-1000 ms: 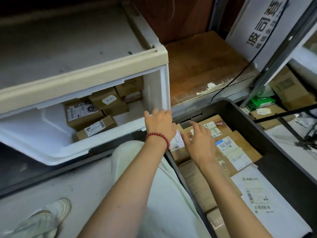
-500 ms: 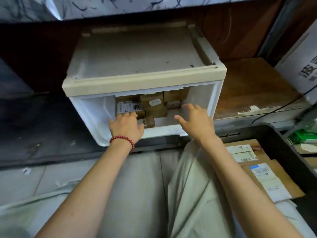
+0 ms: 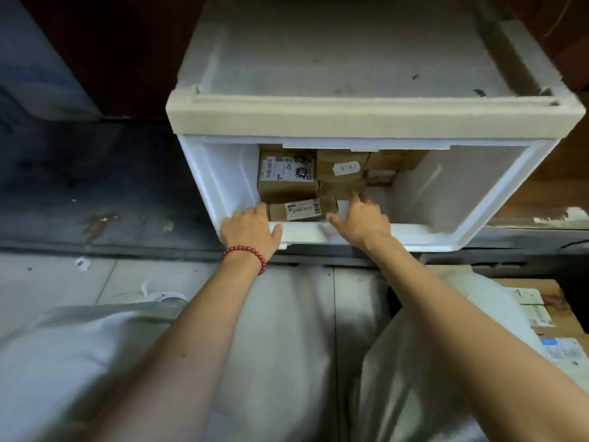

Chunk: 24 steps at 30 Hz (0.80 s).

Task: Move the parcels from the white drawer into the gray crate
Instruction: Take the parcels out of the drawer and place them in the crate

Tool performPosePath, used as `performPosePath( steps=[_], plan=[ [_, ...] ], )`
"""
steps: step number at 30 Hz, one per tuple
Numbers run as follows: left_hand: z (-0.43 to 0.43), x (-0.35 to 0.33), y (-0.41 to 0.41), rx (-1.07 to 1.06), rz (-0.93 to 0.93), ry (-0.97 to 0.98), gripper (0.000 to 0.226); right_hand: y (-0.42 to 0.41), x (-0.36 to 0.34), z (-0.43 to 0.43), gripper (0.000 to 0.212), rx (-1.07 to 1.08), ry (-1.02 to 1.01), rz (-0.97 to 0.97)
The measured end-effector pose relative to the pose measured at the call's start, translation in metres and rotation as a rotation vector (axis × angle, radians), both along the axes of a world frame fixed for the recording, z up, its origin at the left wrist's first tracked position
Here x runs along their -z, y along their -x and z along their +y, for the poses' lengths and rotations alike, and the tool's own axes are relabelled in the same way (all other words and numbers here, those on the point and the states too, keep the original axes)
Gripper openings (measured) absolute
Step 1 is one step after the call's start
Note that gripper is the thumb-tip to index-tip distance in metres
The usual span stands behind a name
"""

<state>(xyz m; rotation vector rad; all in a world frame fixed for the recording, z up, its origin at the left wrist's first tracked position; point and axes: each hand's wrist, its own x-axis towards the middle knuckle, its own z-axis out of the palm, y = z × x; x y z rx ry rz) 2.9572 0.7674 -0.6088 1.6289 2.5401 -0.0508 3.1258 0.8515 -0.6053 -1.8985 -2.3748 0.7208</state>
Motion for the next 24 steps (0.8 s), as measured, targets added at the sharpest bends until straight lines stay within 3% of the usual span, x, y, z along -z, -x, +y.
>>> performPosePath(
  steps=[3,6,9,14,19,24],
  plan=[
    [0.018,0.009,-0.008,-0.117,-0.027,0.066,0.057,0.01,0.014,0.02,0.058,-0.023,0.031,-0.014],
    [0.038,0.018,-0.026,-0.094,-0.134,0.061,0.056,0.018,0.031,0.033,0.057,-0.002,0.051,0.003],
    [0.057,0.025,-0.027,-0.04,-0.089,0.006,0.054,0.027,0.044,0.037,0.059,-0.029,0.07,0.001],
    [0.069,0.052,0.004,-0.071,-0.031,0.114,0.061,0.035,0.058,0.046,0.066,-0.039,0.091,-0.012],
    [0.071,0.059,0.007,-0.078,-0.276,-0.009,0.045,0.033,0.061,0.052,0.061,-0.009,0.156,0.118],
    [0.063,0.043,-0.003,-0.11,-0.442,-0.134,0.051,0.025,0.046,0.048,0.056,0.151,0.11,0.361]
  ],
)
